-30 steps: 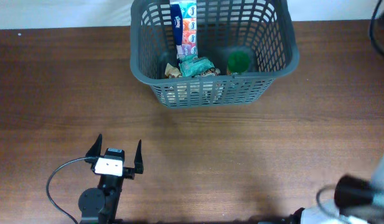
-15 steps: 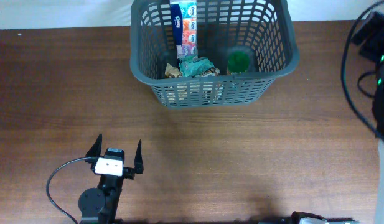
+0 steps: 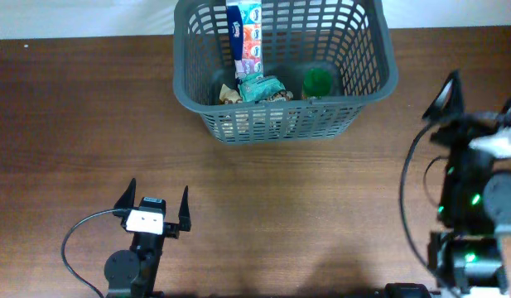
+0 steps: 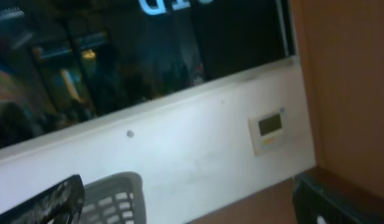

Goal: Pack container

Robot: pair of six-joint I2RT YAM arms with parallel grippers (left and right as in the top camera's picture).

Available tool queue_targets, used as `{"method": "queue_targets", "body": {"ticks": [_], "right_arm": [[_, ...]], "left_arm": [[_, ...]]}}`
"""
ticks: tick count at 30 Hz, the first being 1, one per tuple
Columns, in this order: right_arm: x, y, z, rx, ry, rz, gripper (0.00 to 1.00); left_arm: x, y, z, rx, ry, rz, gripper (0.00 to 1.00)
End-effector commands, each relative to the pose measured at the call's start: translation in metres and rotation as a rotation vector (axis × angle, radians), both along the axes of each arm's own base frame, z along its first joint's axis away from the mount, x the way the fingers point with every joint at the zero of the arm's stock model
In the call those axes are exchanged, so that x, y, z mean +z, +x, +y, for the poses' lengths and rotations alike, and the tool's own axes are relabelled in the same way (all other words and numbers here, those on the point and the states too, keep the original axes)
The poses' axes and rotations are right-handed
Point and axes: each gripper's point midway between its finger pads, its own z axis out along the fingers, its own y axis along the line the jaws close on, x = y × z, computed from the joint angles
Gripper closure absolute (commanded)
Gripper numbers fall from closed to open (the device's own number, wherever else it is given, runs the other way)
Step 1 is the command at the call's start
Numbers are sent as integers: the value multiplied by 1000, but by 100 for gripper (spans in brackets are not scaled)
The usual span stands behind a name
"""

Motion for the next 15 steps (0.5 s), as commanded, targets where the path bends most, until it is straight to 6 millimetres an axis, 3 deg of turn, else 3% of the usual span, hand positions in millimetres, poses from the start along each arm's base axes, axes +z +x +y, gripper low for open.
{"method": "queue_targets", "body": {"ticks": [1,7,15], "right_arm": [[-26,-11,8,24,-6,-16,1],[-54,-23,16,59,-14,-29,1],[-74,-36,21,89,-23,-37,1]], "left_arm": [[-1,0,3,14,-12,3,1],[-1,0,3,14,-12,3,1],[-1,0,3,14,-12,3,1]]}}
